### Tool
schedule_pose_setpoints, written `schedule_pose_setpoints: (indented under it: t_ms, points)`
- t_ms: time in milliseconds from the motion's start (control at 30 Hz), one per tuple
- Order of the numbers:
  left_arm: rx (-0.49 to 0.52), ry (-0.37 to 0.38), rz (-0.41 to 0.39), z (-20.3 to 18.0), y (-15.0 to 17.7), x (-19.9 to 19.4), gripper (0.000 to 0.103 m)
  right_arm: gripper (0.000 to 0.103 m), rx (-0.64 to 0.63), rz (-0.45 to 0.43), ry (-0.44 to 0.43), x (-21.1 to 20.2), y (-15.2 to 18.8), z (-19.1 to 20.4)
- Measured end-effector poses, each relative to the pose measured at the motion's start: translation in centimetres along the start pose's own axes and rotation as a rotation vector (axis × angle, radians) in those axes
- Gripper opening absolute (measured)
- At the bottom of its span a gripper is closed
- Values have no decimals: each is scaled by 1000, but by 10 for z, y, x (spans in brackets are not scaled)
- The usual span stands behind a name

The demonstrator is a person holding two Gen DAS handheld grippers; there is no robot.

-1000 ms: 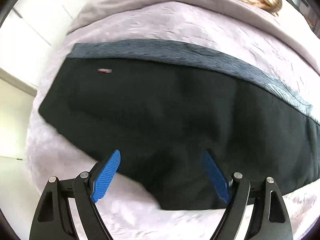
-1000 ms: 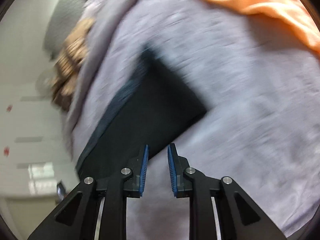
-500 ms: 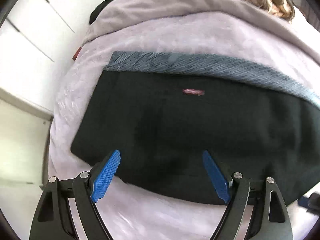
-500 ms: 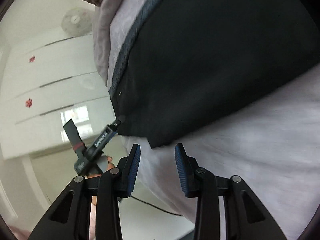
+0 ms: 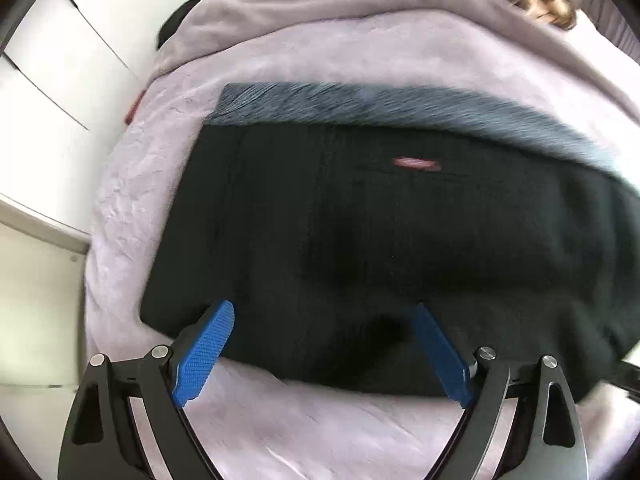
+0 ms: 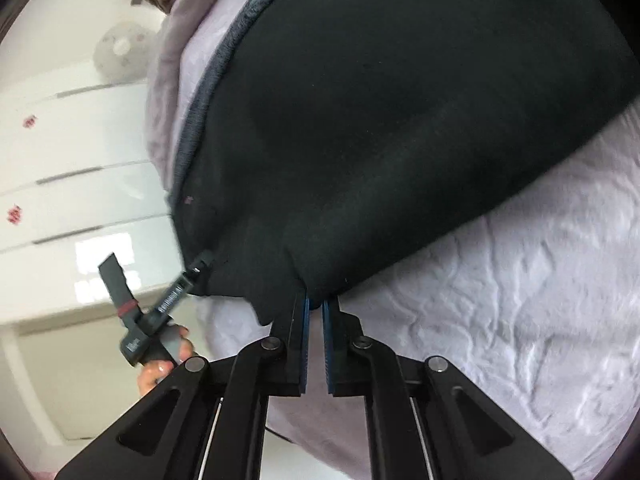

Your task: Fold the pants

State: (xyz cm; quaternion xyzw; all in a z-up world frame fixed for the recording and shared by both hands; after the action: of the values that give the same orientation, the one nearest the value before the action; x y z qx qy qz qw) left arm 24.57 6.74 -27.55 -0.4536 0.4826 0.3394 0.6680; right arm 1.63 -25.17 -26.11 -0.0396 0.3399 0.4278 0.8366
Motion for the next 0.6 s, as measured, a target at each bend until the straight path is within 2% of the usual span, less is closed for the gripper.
schedule_pose_setpoints:
  t_ms: [67,133,200,300,400,467,500,600]
  points:
    - [30,55,-24,-22,3,-18,93,13,3,26,-13,-5,3,-1]
    - [78,105,-37,-53,5,-28,93,37,-6,56,-12,-6,7,-1]
    - [114,150,-25,-80,8,-29,93,47,6,48,-9,-9,7,-7]
    - [176,183,-5,-117,15,-21,93,47,58,-10,-71,-1,0,-5]
    - [246,142,26,-134,28,-5,93,47,125,-79,-131,-10,-16,-13]
    - [238,148,31,-133,33,-3,93,20,158,-81,-98,-11,-23,-22]
    - [231,155,30,-131,34,-4,93,16,153,-75,-82,-10,-26,-20]
    - [252,142,23,-132,39,1,93,14,74,-75,-69,-15,-19,-14]
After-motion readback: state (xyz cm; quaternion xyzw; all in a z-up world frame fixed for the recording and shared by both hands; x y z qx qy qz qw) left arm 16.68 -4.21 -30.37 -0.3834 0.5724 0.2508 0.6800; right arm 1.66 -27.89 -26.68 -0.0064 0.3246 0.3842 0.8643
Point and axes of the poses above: each gripper's, at about its wrist camera, not at the fingertips, and x roughly the way its jaws point, z to its left, y to its underside, the point moved 10 cm from there along x, roughly the way its jaws point, and after that the axes turned 3 degrees about x, right-handed, at the moved point
